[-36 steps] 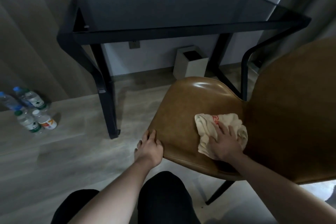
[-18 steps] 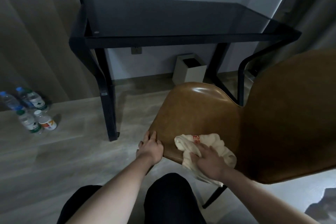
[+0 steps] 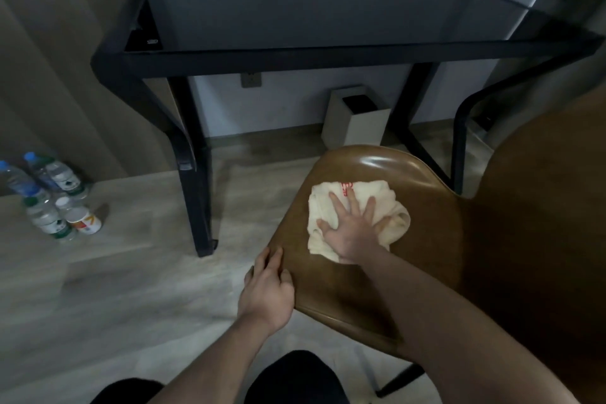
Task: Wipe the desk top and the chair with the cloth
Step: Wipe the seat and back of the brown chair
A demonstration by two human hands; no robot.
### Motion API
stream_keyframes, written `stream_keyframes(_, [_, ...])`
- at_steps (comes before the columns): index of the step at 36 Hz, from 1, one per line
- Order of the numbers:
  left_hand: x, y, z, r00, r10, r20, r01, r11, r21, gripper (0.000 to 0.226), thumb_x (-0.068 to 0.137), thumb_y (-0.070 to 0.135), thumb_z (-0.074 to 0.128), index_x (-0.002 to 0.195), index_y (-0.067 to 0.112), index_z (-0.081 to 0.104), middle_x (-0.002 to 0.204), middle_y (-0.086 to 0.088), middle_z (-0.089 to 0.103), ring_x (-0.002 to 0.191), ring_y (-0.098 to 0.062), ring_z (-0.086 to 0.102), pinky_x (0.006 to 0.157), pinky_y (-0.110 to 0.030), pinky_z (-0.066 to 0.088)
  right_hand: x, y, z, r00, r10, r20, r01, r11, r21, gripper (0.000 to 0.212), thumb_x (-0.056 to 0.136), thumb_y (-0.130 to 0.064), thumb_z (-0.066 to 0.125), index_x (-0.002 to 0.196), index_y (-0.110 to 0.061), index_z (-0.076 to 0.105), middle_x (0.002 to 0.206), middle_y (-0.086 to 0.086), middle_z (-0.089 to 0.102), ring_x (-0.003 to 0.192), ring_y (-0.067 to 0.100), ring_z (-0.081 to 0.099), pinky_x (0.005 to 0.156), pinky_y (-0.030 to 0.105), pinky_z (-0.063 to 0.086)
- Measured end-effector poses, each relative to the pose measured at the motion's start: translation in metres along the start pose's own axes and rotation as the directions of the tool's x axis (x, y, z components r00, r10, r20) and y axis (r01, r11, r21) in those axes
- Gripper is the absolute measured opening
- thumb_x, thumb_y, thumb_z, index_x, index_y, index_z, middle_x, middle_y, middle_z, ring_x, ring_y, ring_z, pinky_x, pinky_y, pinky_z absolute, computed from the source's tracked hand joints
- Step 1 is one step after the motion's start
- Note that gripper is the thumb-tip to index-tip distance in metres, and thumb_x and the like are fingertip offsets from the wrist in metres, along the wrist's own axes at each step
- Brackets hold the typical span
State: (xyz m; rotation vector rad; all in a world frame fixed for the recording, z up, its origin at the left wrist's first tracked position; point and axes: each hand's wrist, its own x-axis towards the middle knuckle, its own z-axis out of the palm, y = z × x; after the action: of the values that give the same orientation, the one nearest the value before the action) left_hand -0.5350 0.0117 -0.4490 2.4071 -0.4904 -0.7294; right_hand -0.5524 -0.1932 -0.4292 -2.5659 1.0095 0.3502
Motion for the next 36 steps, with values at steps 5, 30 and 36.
stream_keyframes(5, [0.014,0.004,-0.005,1.000,0.009,0.006,-0.009,0.999,0.033,0.056,0.106,0.037,0.027,0.161,0.034,0.018,0.169,0.012,0.006,0.151,-0.023,0.021,0.123,-0.040,0.025,0.032,0.027,-0.026,1.000,-0.017,-0.009,0.017,1.000,-0.014,0.070,0.099,-0.070,0.027,0.158,-0.052,-0.005,0.168,-0.018,-0.019,0.154,0.034,-0.021,0.116,0.073,-0.009])
stream_keyframes(30, [0.119,0.021,-0.056,0.995,0.086,0.053,-0.094,0.978,0.188,0.053,0.103,0.040,0.033,0.156,0.039,0.033,0.166,0.005,0.025,0.151,-0.024,0.025,0.125,-0.045,0.018,0.000,0.016,-0.017,0.990,0.141,-0.019,-0.139,0.986,0.097,0.088,0.092,-0.077,0.041,0.162,-0.040,0.005,0.171,-0.004,-0.011,0.154,0.043,-0.014,0.114,0.077,0.001])
stream_keyframes(36, [0.140,0.033,-0.073,0.993,0.077,0.086,-0.098,0.953,0.287,0.053,0.103,0.041,0.030,0.156,0.044,0.029,0.169,0.004,0.017,0.155,-0.028,0.012,0.127,-0.050,0.008,0.005,-0.002,-0.015,0.993,0.114,0.039,-0.118,0.986,0.117,0.083,0.093,-0.076,0.039,0.162,-0.040,0.007,0.171,-0.003,-0.008,0.154,0.041,-0.016,0.115,0.077,0.000])
